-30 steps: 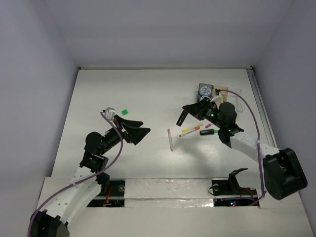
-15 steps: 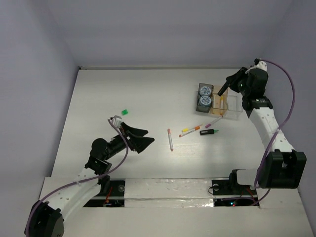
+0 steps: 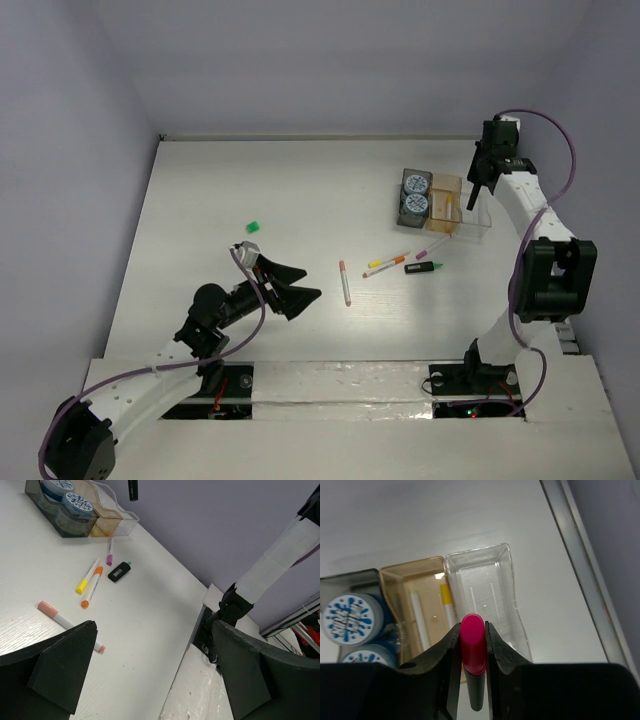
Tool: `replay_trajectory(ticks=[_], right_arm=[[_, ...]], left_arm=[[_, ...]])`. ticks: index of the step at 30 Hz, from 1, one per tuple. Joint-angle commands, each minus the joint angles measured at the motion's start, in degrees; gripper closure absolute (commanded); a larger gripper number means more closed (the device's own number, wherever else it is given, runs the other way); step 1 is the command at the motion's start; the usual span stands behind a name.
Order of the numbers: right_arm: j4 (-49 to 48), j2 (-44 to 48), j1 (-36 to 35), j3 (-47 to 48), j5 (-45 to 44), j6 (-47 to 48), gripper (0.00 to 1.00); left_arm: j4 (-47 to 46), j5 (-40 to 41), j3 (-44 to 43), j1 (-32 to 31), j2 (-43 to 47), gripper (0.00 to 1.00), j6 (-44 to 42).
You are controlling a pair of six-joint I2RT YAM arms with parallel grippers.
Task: Sort the stationery into containers
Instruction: Place the pen in the storage box.
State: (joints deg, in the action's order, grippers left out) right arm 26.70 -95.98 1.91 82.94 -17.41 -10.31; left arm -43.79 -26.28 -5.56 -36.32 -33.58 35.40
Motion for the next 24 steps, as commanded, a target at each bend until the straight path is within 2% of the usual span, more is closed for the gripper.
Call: replay_trajectory(ticks=[1, 13, 22, 24], right_arm=[[2.57, -2.27, 0.37, 3.98, -5.18, 5.2, 1.0], [4.06, -16.24, 0.37, 12.42, -9.22, 8.99, 1.0], [5.99, -20.82, 0.37, 14.71, -7.47, 8.37, 1.0], [6.87, -22.31, 0.37, 16.02, -7.38, 7.94, 0.96]], left_arm=[[-1.39, 1.06, -1.47, -0.95, 0.01, 0.01, -2.09], [-0.86, 1.85, -1.64, -0.95, -1.49, 0.01, -3.05], [-1.03, 2.02, -1.82, -0.95, -2.98, 0.01, -3.49], [-0.95, 2.03, -1.91, -0.95, -3.15, 0.01, -3.58]])
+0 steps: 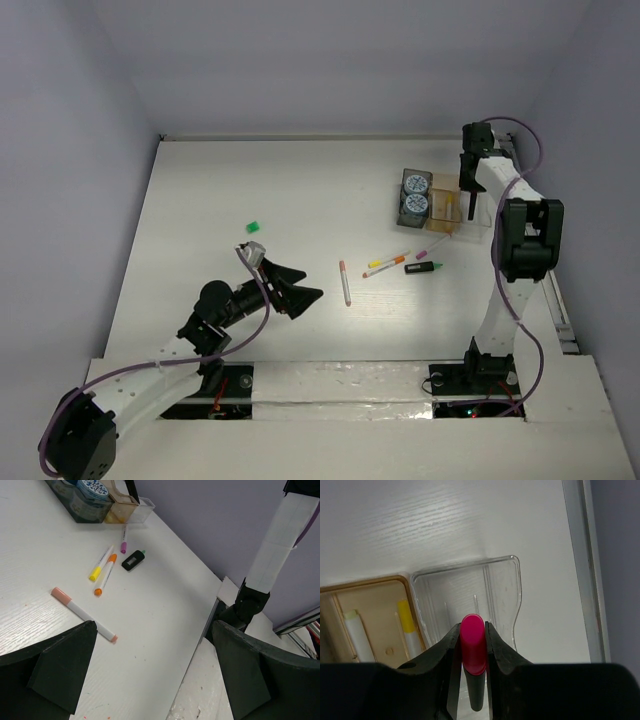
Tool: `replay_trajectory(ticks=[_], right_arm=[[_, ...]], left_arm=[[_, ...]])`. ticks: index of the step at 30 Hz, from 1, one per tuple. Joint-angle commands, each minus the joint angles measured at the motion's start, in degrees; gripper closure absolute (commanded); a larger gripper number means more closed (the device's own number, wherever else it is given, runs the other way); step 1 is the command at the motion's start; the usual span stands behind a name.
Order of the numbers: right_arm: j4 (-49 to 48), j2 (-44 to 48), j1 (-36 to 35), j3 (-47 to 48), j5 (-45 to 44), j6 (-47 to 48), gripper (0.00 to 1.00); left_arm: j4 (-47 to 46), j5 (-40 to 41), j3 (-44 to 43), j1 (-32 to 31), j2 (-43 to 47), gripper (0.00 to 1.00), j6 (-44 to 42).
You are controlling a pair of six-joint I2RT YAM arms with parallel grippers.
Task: Sort the stationery into containers
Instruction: Place the pen in the storage box, then pick up the pen from the center of the board.
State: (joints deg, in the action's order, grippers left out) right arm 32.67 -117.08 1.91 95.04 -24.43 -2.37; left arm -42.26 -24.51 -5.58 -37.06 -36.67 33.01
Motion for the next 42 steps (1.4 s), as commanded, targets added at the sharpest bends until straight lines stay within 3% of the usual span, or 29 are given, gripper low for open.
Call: replay_trajectory(ticks=[1, 6, 9, 12, 18, 21, 23, 26, 29, 31, 32, 33, 35, 36, 37, 42], right_arm=[[1.69, -1.57, 0.37, 4.27, -0.36, -0.18, 0.9], [1.61, -1.58, 0.37, 3.83, -0.1, -1.14, 0.67], [1.44, -0.7, 0.37, 3.57, -0.19, -1.58, 0.65], [1.35, 0.44, 0.37, 3.66, -0.19, -1.85, 0.56], [0.91, 5.52, 0.37, 2.17, 1.56, -4.13, 0.56], [-1.63, 12.27, 0.37, -2.2, 8.21, -6.32, 0.59], [-6.63, 17.03, -0.24, -6.78, 13.59, -7.9, 0.8], [-12.35, 25.65, -5.32, -16.44, 20.98, -10.63, 1.0], [-14.64, 30.41, -15.77, -23.93, 21.26, -11.42, 1.0], [-16.57, 31.29, -22.35, -27.43, 23.98, -12.74, 1.0], [-17.36, 31.21, -24.39, -28.33, 23.99, -13.44, 1.0], [-18.24, 30.86, -26.24, -28.86, 26.16, -13.97, 1.0], [-20.44, 28.67, -31.24, -28.6, 28.63, -14.15, 1.0], [-21.14, 27.61, -32.83, -27.9, 30.12, -13.72, 1.0], [-21.15, 26.47, -34.24, -26.94, 30.4, -13.45, 1.0], [-20.71, 23.65, -36.89, -24.89, 27.69, -16.08, 1.0]], left_arm=[[-2.48, 0.25, -1.89, -0.21, -0.16, 0.01, -1.2], [-2.39, 0.43, -1.89, -0.21, -0.42, 0.01, -1.29], [-2.39, 0.34, -1.97, -0.21, -0.42, 0.01, -1.37], [-2.3, 0.43, -1.97, -0.21, -0.25, 0.01, -1.37], [-1.95, 0.61, -1.97, -0.21, 0.02, 0.01, -1.37], [-1.86, 0.96, -1.97, -0.21, 0.02, 0.01, -1.37], [-1.69, 1.31, -1.97, -0.21, -0.07, 0.01, -1.37], [-1.42, 1.84, -2.06, -0.21, -0.42, 0.02, -1.55], [-1.33, 2.36, -2.06, -0.21, -0.86, 0.08, -1.73], [-0.98, 3.59, -1.89, -0.21, -0.25, 0.25, -1.73], [-0.72, 3.59, -1.89, -0.21, -0.25, 0.25, -1.73], [-0.37, 4.73, -1.71, -0.21, 0.71, 0.38, -1.81], [0.77, 5.96, -1.54, -0.21, 2.55, 0.5, -2.07], [1.91, 7.53, -1.19, -0.21, 4.83, 0.63, -2.34], [1.92, 8.25, -1.1, -0.21, 5.98, 0.69, -2.34], [6.75, 12.29, -1.1, -0.21, 9.42, 0.9, -3.48]])
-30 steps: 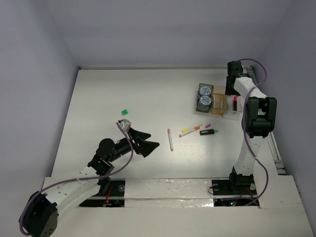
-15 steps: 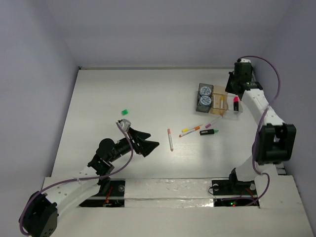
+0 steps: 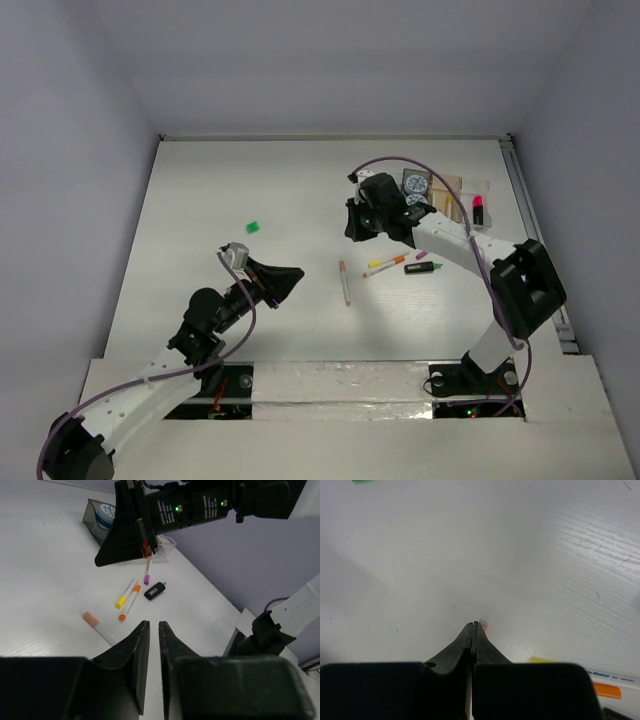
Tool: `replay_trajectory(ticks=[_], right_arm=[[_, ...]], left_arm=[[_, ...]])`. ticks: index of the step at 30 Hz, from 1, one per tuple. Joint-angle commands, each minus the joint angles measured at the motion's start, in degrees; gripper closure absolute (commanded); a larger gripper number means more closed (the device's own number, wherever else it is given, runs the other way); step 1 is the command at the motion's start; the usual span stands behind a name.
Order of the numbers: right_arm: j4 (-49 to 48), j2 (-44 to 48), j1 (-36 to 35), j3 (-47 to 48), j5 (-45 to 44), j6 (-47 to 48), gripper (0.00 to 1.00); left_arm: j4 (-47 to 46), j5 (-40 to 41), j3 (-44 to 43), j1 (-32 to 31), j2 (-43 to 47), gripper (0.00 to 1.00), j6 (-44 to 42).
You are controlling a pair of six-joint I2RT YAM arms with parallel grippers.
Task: Sort the stationery into containers
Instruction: Pick up the pen from the center of the board.
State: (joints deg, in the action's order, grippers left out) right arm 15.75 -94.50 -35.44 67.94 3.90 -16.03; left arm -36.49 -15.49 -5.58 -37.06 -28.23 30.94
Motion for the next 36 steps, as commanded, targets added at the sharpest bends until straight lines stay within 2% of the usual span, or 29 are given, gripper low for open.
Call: replay_trajectory(ticks=[1, 2, 6, 9, 11, 13, 14, 15, 18, 23, 27, 31, 36], right_arm=[[-3.79, 1.68, 0.46, 1.06, -1.95, -3.82, 1.0], [-3.36, 2.29, 0.46, -0.17, -5.97, -4.79, 1.0], [-2.22, 9.05, 0.46, -10.7, -16.52, -11.64, 1.0], [-0.46, 16.61, 4.84, -20.72, -19.54, -17.44, 0.95], [1.29, 23.78, 8.8, -26.62, -19.02, -20.43, 0.79], [4.1, 28.91, 10.21, -29.17, -20.77, -23.67, 0.54], [5.16, 33.2, 10.74, -30.84, -22.43, -25.17, 0.32], [6.13, 34.98, 11.7, -31.64, -22.45, -26.15, 0.27], [7.8, 36.32, 15.21, -32.79, -19.91, -26.68, 0.31], [6.76, 30.96, 17.34, -30.42, -17.97, -25.37, 0.35], [5.96, 25.25, 17.94, -27.87, -18.58, -25.01, 0.34], [4.29, 20.5, 17.95, -27.25, -18.41, -25.54, 0.28], [1.39, 17.77, 17.95, -27.34, -18.05, -26.42, 0.27]], left_arm=[[1.07, 3.27, -1.01, -0.21, 0.55, 0.94, -1.58], [0.46, 2.4, -0.92, -0.21, -0.15, 1.0, -1.41], [-3.67, -2.07, -1.71, -0.21, -8.48, 1.0, -1.14], [-7.8, -6.38, -2.76, -0.21, -15.07, 1.0, -1.06], [-10.69, -8.32, -3.11, -0.21, -17.73, 1.0, -0.27], [-12.46, -10.52, -3.03, -0.21, -20.37, 1.0, 0.52], [-13.25, -11.23, -3.12, -0.73, -20.81, 1.0, 0.96], [-13.26, -11.41, -3.2, -0.73, -20.9, 1.0, 0.97], [-12.21, -11.06, -3.03, -0.73, -19.5, 0.98, 0.79], [-9.04, -10.18, -2.77, -0.73, -15.46, 0.89, -0.26], [-8.34, -10.0, -2.5, -0.73, -13.96, 0.84, -0.18], [-7.37, -9.74, -2.41, -0.73, -12.21, 0.85, -0.18], [-6.93, -9.56, -1.97, -0.73, -10.27, 0.85, -0.09]])
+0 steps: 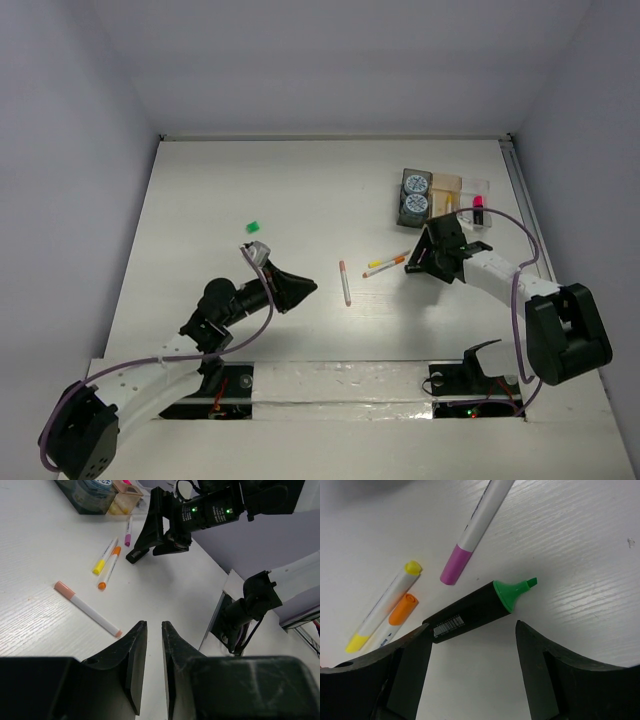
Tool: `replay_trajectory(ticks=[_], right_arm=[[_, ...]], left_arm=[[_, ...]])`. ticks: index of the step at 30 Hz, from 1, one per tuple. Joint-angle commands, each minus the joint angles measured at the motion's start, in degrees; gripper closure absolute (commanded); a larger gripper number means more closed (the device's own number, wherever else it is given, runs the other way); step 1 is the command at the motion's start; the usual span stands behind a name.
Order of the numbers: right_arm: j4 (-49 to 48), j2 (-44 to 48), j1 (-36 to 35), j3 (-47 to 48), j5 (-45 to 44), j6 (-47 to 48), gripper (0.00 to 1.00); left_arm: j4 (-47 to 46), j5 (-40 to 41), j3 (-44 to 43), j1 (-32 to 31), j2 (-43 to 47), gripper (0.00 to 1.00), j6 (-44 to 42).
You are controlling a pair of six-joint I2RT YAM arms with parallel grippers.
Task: Sort the stationery into containers
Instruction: Pick up the pen from the center of the board.
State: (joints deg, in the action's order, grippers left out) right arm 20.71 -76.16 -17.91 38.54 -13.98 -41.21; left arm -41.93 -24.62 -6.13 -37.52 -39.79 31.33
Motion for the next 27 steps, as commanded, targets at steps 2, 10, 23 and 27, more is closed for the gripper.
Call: replay_trajectory(ticks=[2, 10, 23, 27], right_arm=[[-2.96, -1.62, 0.94, 2.41, -0.7, -1.24, 0.29], [-1.9, -6.01, 1.48, 2.67, -2.9, -0.71, 0.35], [1.7, -4.0, 1.48, 1.62, -0.79, 1.75, 0.54], [1.44, -4.86, 1.48, 1.44, -0.44, 2.45, 0.36]], left_arm=[[-1.57, -0.6, -1.52, -0.28, 1.12, 0.85, -0.48], [-1.58, -0.87, -1.16, -0.28, 2.87, 0.86, -0.04], [-1.31, -0.6, -1.25, -0.28, 2.88, 0.87, -0.04], [-1.48, -0.69, -1.43, -0.28, 2.17, 0.86, -0.04]])
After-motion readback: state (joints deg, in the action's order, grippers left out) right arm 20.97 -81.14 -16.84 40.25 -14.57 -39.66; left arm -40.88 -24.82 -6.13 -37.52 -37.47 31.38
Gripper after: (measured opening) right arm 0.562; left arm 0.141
